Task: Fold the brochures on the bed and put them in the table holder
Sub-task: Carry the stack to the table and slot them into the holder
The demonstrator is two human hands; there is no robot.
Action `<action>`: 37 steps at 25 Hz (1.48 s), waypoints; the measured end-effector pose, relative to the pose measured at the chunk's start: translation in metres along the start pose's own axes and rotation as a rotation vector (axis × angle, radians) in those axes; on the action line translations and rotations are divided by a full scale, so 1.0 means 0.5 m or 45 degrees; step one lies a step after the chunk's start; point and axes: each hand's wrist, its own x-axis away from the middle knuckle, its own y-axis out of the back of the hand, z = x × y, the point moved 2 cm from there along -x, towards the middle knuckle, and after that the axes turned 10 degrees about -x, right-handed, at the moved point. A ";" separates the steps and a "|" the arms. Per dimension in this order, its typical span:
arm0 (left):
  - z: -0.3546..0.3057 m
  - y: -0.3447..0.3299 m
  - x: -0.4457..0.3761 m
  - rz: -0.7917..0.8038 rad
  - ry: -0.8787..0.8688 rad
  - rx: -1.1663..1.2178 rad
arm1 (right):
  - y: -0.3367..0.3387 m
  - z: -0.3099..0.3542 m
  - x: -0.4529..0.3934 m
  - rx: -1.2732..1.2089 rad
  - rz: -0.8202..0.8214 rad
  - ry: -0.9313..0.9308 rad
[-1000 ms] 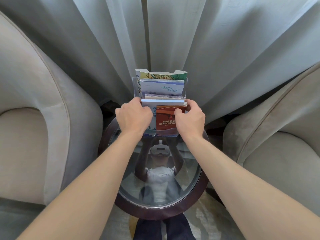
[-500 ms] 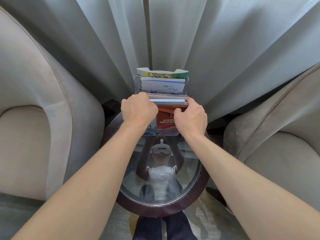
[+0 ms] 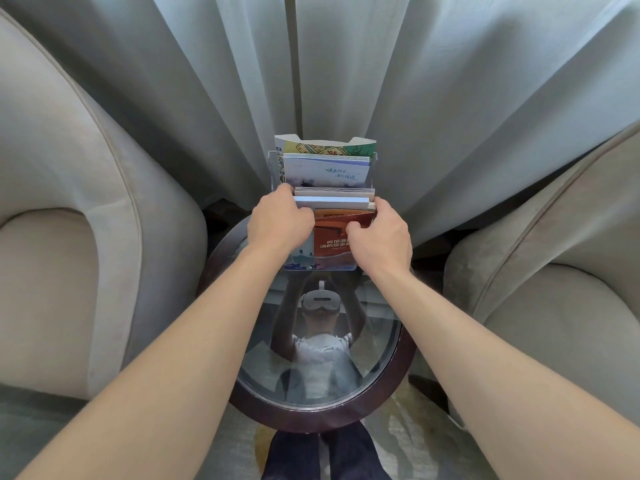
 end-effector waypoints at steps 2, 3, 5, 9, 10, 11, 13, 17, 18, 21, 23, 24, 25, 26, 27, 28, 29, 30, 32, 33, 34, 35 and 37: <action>0.005 -0.004 0.008 -0.031 0.080 0.259 | 0.001 0.001 0.003 -0.101 0.015 -0.026; 0.005 -0.008 0.014 -0.037 0.105 0.368 | 0.002 0.002 0.004 -0.154 0.020 -0.027; 0.001 -0.019 0.023 -0.014 0.128 0.498 | 0.001 0.005 0.006 -0.235 0.040 -0.001; -0.001 -0.028 0.028 0.038 0.172 0.611 | 0.000 0.005 0.005 -0.289 0.061 -0.007; 0.000 -0.024 0.027 0.019 0.188 0.640 | 0.000 0.006 0.005 -0.296 0.049 -0.006; 0.001 -0.018 0.026 -0.023 0.200 0.675 | 0.001 0.008 0.005 -0.304 0.032 0.001; 0.000 -0.007 0.024 -0.100 0.182 0.733 | 0.002 0.017 0.003 -0.336 0.001 0.022; -0.014 0.006 0.018 -0.052 0.098 0.698 | -0.005 0.039 -0.007 -0.331 0.025 0.073; -0.015 0.009 0.017 -0.047 0.088 0.681 | -0.006 0.042 -0.010 -0.322 0.022 0.086; -0.020 0.016 0.018 -0.072 0.051 0.620 | -0.006 0.044 -0.014 -0.299 0.023 0.115; -0.023 0.019 0.017 -0.079 0.038 0.601 | -0.004 0.047 -0.014 -0.323 0.017 0.117; -0.024 0.018 0.016 -0.075 0.033 0.596 | -0.002 0.049 -0.013 -0.348 0.006 0.119; -0.025 0.015 0.016 -0.072 0.030 0.584 | 0.001 0.050 -0.013 -0.369 -0.011 0.119; -0.026 0.013 0.017 -0.073 0.029 0.561 | 0.004 0.050 -0.014 -0.381 -0.026 0.114; -0.027 0.011 0.018 -0.077 0.027 0.531 | 0.006 0.049 -0.016 -0.390 -0.031 0.097; -0.028 0.009 0.018 -0.079 0.022 0.491 | 0.007 0.045 -0.017 -0.390 -0.028 0.069; -0.029 0.008 0.017 -0.079 0.014 0.453 | 0.009 0.041 -0.016 -0.385 -0.014 0.043; -0.029 0.007 0.015 -0.079 0.009 0.426 | 0.010 0.037 -0.015 -0.379 0.002 0.030; -0.029 0.009 0.011 -0.081 0.018 0.409 | 0.007 0.032 -0.012 -0.385 0.014 0.033; -0.029 0.010 0.012 -0.087 0.027 0.418 | 0.005 0.032 -0.010 -0.397 0.015 0.036; -0.029 0.011 0.012 -0.088 0.026 0.429 | 0.003 0.033 -0.009 -0.403 0.019 0.036; -0.028 0.010 0.014 -0.085 0.013 0.449 | 0.001 0.033 -0.010 -0.409 0.028 0.034; -0.029 0.004 0.015 -0.052 -0.001 0.505 | 0.000 0.032 -0.012 -0.404 0.040 0.030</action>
